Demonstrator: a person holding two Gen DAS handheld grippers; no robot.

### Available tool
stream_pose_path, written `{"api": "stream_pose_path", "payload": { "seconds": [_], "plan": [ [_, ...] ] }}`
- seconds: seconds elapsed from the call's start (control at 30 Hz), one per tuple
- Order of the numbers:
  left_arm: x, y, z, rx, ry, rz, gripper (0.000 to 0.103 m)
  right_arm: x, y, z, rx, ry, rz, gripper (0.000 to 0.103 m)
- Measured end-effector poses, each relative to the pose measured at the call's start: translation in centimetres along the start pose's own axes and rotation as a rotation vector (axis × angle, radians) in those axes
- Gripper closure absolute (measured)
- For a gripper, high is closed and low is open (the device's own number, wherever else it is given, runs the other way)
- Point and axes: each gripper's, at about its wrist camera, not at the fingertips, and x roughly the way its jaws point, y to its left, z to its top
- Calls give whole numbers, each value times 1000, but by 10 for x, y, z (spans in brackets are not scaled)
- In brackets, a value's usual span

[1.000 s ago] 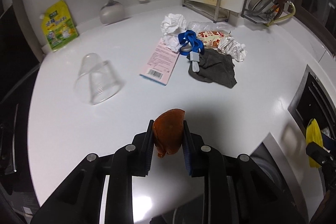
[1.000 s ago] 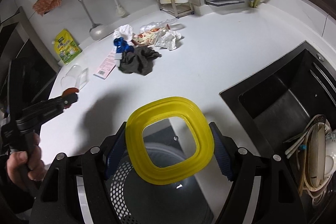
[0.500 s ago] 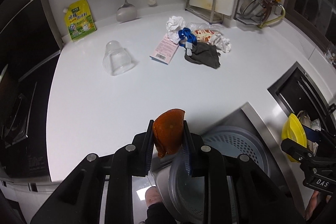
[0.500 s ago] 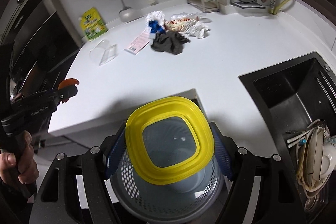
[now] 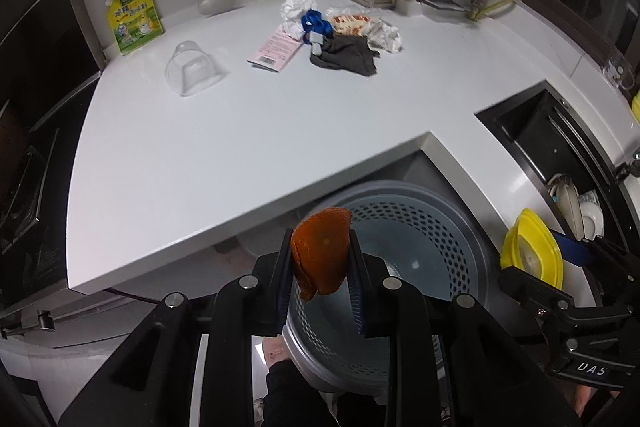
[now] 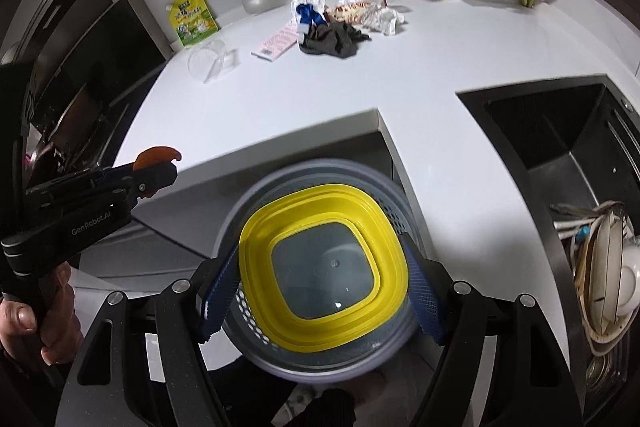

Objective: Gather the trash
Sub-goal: 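Carry the lid and peel over the grey bin and open both tools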

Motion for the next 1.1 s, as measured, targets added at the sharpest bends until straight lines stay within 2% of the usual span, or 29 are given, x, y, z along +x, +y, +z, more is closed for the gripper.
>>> {"api": "stream_pose_path", "payload": {
  "seconds": [0.2,0.8,1.0,1.1],
  "plan": [
    [16,-11,-17,3,68,-17,79,2,-3,-14,-1,21,0,31],
    [43,-16,-33,-3,154,-3,77,45,-8,-34,18,120,16,31],
    [47,-13,-34,-21,170,-7,74,49,-12,-37,37,132,21,31],
    [47,-13,-34,-24,164,-8,66,47,-12,-36,38,123,20,30]
  ]
}}
